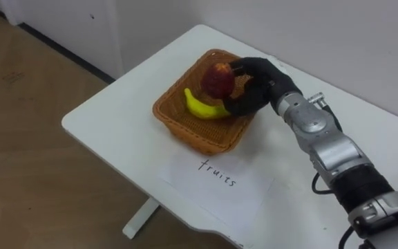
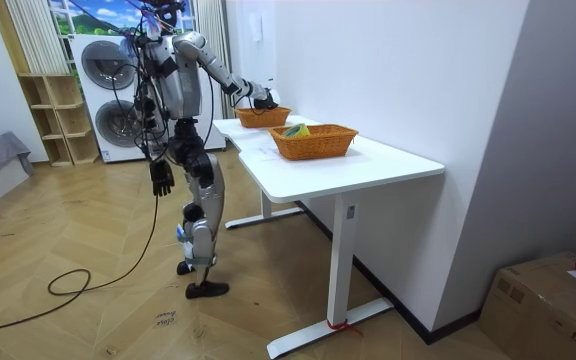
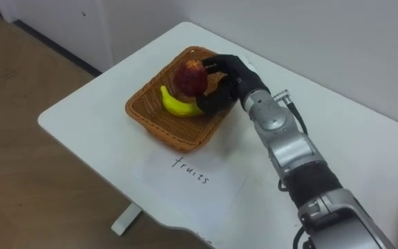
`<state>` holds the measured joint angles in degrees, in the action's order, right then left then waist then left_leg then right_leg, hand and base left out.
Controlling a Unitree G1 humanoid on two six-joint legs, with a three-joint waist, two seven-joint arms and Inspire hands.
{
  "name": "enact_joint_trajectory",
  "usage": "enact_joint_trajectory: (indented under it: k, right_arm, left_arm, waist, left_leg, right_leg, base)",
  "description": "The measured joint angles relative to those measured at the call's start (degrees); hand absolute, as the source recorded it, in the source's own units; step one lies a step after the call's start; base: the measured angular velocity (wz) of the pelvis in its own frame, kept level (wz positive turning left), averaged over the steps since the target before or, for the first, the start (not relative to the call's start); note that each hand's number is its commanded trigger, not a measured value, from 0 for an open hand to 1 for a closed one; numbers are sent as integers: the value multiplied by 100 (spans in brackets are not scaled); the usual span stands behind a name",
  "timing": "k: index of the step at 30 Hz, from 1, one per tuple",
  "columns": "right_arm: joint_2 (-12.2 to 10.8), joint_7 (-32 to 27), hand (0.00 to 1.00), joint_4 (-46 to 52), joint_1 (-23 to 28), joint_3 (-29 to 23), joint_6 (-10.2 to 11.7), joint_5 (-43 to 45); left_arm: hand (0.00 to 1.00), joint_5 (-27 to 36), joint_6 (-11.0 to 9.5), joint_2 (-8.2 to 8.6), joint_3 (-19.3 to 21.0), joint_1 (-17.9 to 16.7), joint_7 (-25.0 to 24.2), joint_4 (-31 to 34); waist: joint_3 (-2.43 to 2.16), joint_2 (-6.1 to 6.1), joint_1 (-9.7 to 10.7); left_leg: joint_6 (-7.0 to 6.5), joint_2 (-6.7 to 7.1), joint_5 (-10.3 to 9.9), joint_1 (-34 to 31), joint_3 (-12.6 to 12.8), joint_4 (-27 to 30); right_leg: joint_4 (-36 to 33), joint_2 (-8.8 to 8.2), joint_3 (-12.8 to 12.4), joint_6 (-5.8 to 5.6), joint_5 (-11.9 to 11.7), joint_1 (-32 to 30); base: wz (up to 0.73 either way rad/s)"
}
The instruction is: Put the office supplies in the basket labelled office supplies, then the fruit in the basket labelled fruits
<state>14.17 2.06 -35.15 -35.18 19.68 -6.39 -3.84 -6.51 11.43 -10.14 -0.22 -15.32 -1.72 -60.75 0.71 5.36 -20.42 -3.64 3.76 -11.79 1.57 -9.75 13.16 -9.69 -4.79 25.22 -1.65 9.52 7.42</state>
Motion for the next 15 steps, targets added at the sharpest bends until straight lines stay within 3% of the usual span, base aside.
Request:
enact_joint_trajectory:
  k: [1,15]
  right_arm:
    - [0,0,0,0,0,0,-1,1]
    - [0,0,0,1,-1,-1,-5,8]
  left_arm:
    - [0,-11,3,-2,5,0,-2,32]
    - [0,-200,116,-1,9,-11,2,137]
  waist:
    - [-1,1,-17]
    - [-16,24,-43]
  left_leg:
    - [0,0,0,0,0,1]
    - [0,2,0,-1,-9,2]
  right_leg:
    - [0,0,0,0,0,0]
    - [1,0,1,-2,1,2]
  base:
    - [0]
    - [0]
